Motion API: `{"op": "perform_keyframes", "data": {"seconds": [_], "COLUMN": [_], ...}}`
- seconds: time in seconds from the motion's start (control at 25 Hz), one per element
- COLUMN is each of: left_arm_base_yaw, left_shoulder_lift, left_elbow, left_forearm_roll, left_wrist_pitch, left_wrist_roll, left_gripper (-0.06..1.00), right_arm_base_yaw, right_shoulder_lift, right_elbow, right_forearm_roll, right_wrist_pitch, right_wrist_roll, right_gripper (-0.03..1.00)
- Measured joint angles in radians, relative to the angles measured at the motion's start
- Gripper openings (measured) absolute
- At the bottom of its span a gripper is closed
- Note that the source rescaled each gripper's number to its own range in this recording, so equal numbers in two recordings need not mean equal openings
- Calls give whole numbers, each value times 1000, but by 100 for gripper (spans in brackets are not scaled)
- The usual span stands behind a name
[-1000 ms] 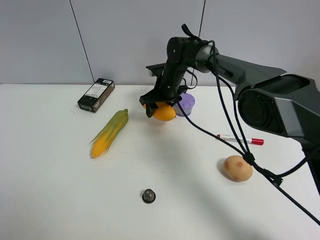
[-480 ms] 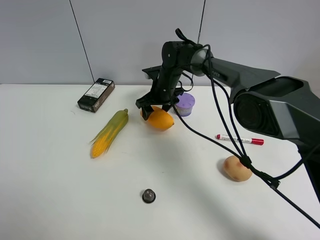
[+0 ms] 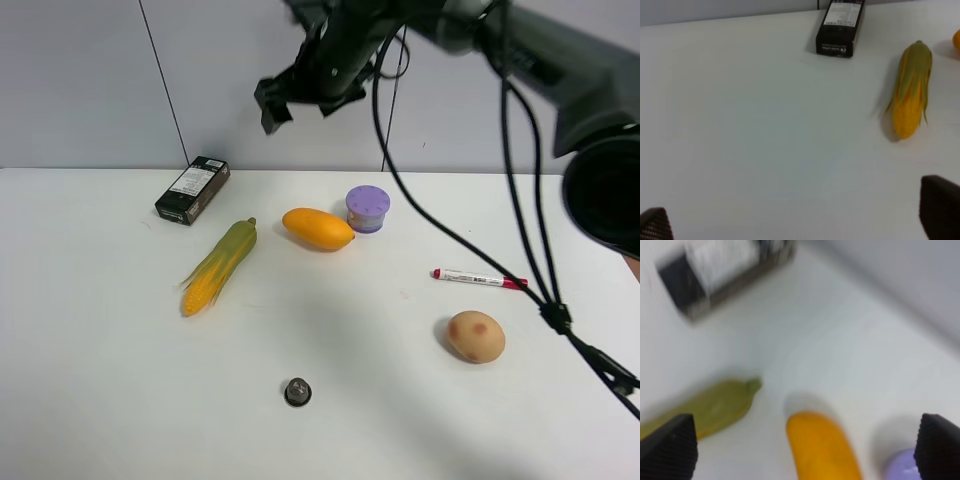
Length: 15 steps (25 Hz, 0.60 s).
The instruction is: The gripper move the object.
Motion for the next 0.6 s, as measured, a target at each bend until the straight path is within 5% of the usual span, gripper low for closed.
{"op": "perform_keyframes", "data": {"seconds": [0.6], "left_arm_base_yaw": [0], "left_shoulder_lift": [0], "left_elbow": [0], "left_forearm_roll": [0], "left_wrist_pitch": [0], "left_wrist_roll": [0], "left_gripper": [100], "right_arm_base_yaw": [-193], "right_shoulder_lift": [-622], "right_elbow": [1], "right_forearm_roll": [-376], "right_wrist_pitch": [182], "right_wrist_roll": [80], "right_gripper": [59]}}
